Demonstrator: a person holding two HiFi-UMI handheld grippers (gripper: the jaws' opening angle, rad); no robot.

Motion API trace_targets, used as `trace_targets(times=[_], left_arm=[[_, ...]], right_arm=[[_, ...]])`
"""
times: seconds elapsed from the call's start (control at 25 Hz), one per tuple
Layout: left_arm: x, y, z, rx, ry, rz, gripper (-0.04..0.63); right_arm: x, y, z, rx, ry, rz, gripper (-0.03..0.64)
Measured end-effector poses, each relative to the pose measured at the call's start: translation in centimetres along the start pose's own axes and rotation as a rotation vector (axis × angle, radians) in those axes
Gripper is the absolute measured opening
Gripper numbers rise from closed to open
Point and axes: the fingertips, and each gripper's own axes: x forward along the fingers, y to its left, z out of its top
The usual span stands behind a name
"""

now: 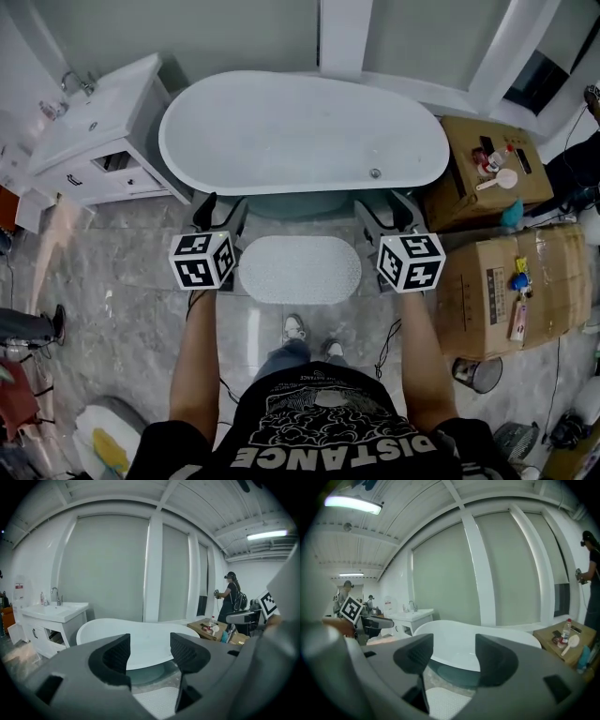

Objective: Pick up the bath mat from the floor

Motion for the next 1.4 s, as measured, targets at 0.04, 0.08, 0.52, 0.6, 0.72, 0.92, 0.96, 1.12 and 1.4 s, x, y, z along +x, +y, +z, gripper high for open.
trace_targets(times=[0.04,0.08,0.52,0.6,0.72,0.92,0.96,1.12,1.4], left_arm=[[0.4,0.6,-0.1,0.002,0.005,-0.006,0.275],[0.8,1.2,-0.2,0.002,0.01,-0.012,0.275],[4.4,7.5,-4.2,-0.008,0.097,-0.059,0.291],[4.9,8.2,-5.4,-0.016,0.113,-0.059,0.291],[6.1,8.4,-7.2,-0.027,0.138,-0.059,0.291],[7.3,8.4,-10.2,-0.031,0.177,-0.064,0.291],[7.3,8.2,-10.9,-0.031,0.183,-0.061,0.291],[7.5,7.5,-14.3,-0.032,0.221,-0.055,0.291],[7.4,7.3,-21.4,-0.035,0.268,-0.041,0.299]], right_arm=[[0.5,0.1,-0.1,0.003,0.003,-0.008,0.268],[1.0,0.3,-0.2,0.002,0.008,-0.015,0.268],[5.1,0.4,-4.1,0.005,0.118,-0.089,0.282],[5.6,0.2,-5.4,0.011,0.142,-0.096,0.287],[6.2,-0.6,-7.4,0.029,0.166,-0.101,0.295],[6.9,-1.5,-11.2,0.038,0.213,-0.095,0.302],[7.0,-1.8,-11.9,0.038,0.22,-0.092,0.305],[6.9,-3.2,-15.3,0.033,0.248,-0.083,0.307],[7.0,-4.4,-22.4,0.01,0.296,-0.046,0.311]])
